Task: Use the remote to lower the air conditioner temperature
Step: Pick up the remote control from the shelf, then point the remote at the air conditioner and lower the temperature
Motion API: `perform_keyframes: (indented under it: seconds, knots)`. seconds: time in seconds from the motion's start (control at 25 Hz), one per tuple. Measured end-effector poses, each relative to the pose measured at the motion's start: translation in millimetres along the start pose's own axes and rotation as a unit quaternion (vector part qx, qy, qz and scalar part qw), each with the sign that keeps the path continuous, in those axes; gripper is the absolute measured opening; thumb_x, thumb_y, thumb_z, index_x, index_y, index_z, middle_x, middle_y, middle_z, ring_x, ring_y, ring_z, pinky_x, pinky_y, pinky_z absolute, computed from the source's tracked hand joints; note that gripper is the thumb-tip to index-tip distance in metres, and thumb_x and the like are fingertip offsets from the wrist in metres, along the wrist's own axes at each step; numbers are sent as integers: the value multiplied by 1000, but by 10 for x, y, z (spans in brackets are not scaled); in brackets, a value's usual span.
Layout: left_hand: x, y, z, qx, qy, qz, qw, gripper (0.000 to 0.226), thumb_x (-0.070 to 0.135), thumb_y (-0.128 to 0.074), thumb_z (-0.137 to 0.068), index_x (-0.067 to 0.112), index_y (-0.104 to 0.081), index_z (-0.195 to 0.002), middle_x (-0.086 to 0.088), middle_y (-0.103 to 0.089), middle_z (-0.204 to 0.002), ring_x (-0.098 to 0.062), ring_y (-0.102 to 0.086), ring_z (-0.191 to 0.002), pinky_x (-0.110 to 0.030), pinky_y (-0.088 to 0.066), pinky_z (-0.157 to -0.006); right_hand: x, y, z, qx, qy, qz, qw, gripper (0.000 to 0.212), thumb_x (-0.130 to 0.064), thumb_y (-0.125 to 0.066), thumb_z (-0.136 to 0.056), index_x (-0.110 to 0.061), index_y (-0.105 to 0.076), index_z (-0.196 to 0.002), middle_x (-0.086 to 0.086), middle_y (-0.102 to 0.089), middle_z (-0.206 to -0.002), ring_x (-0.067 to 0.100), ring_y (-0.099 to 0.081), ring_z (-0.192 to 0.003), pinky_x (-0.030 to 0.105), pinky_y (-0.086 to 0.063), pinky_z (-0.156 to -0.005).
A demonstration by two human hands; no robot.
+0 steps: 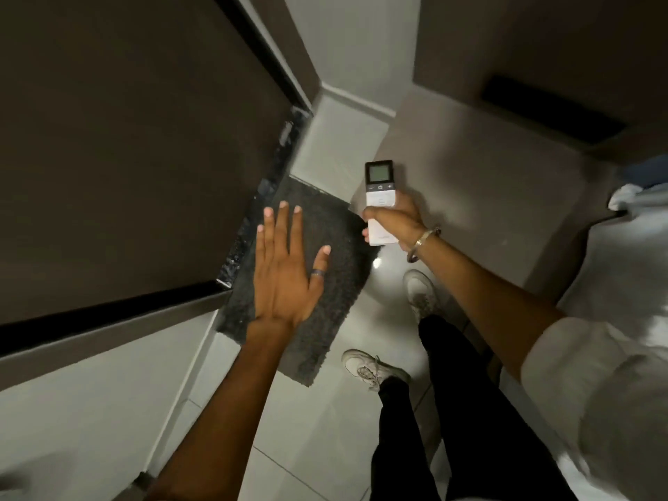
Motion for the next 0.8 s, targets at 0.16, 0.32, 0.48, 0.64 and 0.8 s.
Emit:
perform_keyframes:
  seconds: [0.16,0.32,0.48,0.64,0.8]
  knots:
    - [-127,2033,318,188,-6,-61,980,74,51,-39,-108,10,-20,-166,-13,-11,-176,-28,4,-163,-42,1,-134,-1682,-1110,1419,-207,159,-24,965,50,10,-84,-84,-20,-58,-115,18,-76,-98,29,-79,-56,40,-66,-49]
    - [-428,4294,1071,396,13,-154,905,74,47,-44,-108,4,-23,-164,-18,-17,-173,-38,-7,-162,-44,0,-133,-3473,-2057,3219,-335,334,-12,881,51,6,-84,-88,-12,-54,-125,9,-79,-87,26,-78,-58,40,-67,-54]
    - [-561,6007,1940,538,65,-236,807,75,46,-43,-108,3,-20,-165,-19,-15,-174,-41,-8,-161,-48,-3,-133,-4600,-2563,4996,-408,453,-20,792,46,7,-82,-88,-12,-50,-116,16,-71,-93,27,-72,-54,45,-66,-56]
    - [-527,7174,2850,648,95,-283,701,76,46,-42,-107,3,-19,-165,-19,-15,-174,-40,-7,-161,-49,-4,-133,-5216,-2776,6484,-435,566,-13,700,43,6,-79,-89,-13,-48,-112,18,-65,-93,27,-70,-52,47,-66,-55]
    - [-497,7715,3456,702,124,-303,633,77,45,-46,-106,2,-20,-164,-18,-14,-174,-40,-6,-162,-53,-7,-133,-5446,-2898,7418,-465,619,-19,633,43,6,-78,-91,-13,-50,-116,22,-64,-96,28,-69,-54,47,-65,-56]
Point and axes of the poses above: each hand's wrist, its own z-axis away from the middle knuckle, its own y-axis out of the back of the hand, x = y × z, the point moved 10 cm from there along -z, towards the middle knuckle
